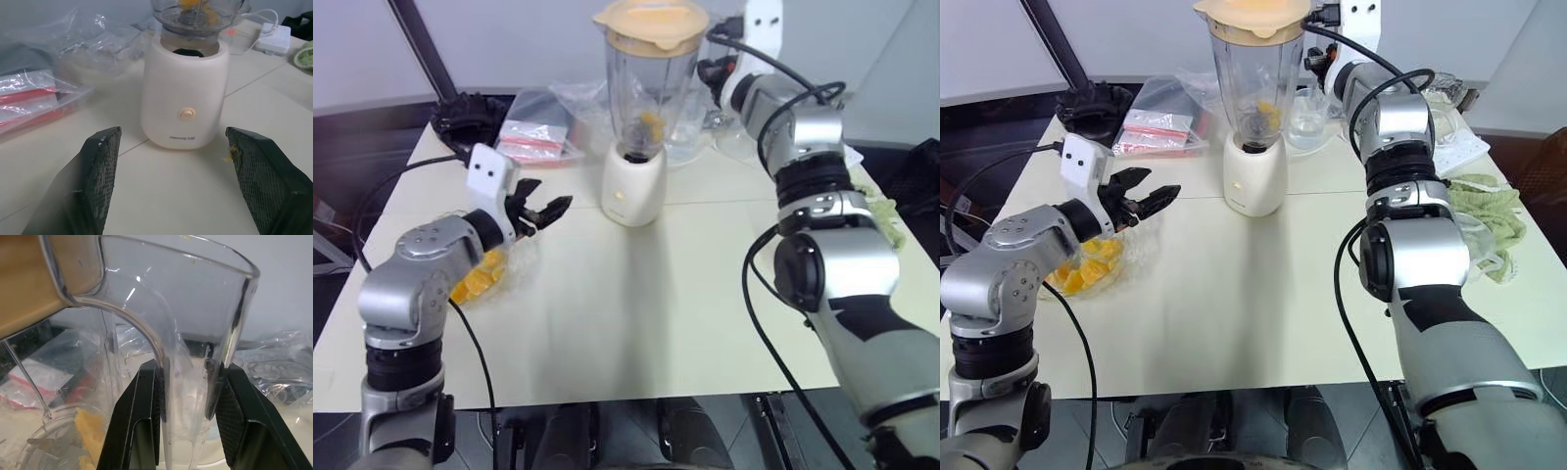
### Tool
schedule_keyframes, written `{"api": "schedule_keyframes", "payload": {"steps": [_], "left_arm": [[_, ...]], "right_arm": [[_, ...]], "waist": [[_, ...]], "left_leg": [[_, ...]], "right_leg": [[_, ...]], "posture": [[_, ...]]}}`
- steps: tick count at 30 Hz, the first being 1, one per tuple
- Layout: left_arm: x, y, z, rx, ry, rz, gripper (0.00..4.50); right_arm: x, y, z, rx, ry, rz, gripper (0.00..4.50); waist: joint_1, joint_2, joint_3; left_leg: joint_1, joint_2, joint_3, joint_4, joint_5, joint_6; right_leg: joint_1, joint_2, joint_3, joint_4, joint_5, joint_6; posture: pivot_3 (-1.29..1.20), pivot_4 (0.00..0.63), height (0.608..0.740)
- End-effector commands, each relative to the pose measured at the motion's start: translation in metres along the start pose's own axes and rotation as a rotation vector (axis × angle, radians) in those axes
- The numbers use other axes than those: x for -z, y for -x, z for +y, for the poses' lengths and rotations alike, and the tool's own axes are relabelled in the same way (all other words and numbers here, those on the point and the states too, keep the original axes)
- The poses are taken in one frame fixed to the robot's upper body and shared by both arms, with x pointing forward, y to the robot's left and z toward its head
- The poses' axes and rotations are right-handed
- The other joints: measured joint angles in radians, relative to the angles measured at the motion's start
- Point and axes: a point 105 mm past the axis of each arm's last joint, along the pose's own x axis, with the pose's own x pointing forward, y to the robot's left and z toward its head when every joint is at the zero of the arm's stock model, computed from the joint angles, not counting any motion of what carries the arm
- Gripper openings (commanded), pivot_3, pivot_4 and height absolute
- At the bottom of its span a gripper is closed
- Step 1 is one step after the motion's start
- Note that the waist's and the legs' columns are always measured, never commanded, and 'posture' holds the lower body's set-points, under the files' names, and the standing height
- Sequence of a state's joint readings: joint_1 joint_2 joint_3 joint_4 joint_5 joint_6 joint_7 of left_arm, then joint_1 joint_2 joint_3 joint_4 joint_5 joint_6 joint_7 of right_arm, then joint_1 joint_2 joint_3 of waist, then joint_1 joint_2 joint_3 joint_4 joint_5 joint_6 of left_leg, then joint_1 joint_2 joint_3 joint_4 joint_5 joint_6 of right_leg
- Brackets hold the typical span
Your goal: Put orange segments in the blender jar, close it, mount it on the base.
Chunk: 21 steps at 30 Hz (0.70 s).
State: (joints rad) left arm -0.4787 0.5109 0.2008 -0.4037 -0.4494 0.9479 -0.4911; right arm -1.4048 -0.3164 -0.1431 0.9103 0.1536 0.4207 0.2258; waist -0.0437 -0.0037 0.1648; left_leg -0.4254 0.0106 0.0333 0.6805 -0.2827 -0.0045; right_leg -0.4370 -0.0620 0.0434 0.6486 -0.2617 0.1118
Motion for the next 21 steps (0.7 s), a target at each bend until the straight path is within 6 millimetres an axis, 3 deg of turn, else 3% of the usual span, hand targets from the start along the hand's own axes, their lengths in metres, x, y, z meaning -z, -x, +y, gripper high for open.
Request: {"api": "schedule_keyframes", "payload": {"steps": [1, 11, 21], "left_arm": [[-0.009, 0.002, -0.001, 0.004, -0.024, -0.036, 3.58], [-0.02, 0.006, -0.002, 0.015, -0.029, -0.069, 3.58], [-0.018, 0.009, -0.001, 0.017, -0.047, -0.056, 3.58]], "right_arm": [[-0.018, 0.004, 0.01, -0.023, -0.006, -0.064, 0.95], [-0.001, 0.006, 0.018, -0.025, 0.001, -0.038, 0.95], [0.021, 0.003, 0.013, 0.014, 0.052, 0.048, 0.95]], "waist": [[-0.001, 0.0, 0.0], [-0.001, 0.0, 0.0], [-0.001, 0.0, 0.0]], "left_leg": [[0.0, 0.0, 0.0, 0.0, 0.0, 0.0], [0.0, 0.0, -0.001, 0.0, 0.001, -0.001], [0.0, 0.001, 0.0, 0.0, 0.001, -0.001]], "right_leg": [[0.0, 0.0, 0.0, 0.0, 0.0, 0.0], [0.0, 0.0, 0.0, 0.001, 0.001, -0.001], [-0.001, 0.001, 0.0, 0.001, 0.001, -0.001]], "posture": [[0.0, 0.15, 0.74], [0.0, 0.15, 0.74], [0.0, 0.15, 0.74]]}}
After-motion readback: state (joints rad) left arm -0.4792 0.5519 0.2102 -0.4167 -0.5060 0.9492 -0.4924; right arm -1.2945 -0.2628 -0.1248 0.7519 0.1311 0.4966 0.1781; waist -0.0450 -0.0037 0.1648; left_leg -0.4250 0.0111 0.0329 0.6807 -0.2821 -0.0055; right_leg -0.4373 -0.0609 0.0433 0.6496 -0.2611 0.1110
